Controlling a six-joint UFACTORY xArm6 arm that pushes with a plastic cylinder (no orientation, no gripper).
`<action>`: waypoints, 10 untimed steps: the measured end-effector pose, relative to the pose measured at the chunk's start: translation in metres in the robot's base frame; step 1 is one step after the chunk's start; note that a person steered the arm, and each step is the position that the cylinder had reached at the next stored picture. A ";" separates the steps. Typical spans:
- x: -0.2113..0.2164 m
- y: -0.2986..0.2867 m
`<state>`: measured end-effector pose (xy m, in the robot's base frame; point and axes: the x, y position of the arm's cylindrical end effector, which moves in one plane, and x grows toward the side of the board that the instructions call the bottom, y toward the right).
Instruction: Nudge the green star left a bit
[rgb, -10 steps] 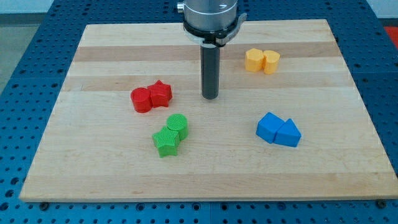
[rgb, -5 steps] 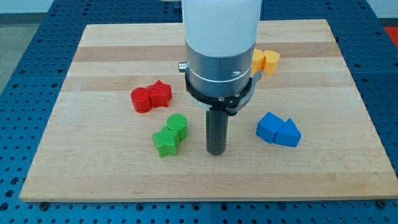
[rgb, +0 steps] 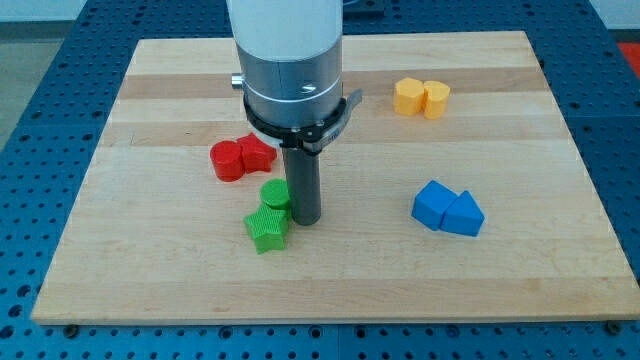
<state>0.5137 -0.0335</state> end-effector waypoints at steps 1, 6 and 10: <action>-0.008 -0.012; -0.011 0.002; 0.020 -0.003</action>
<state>0.5333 -0.0365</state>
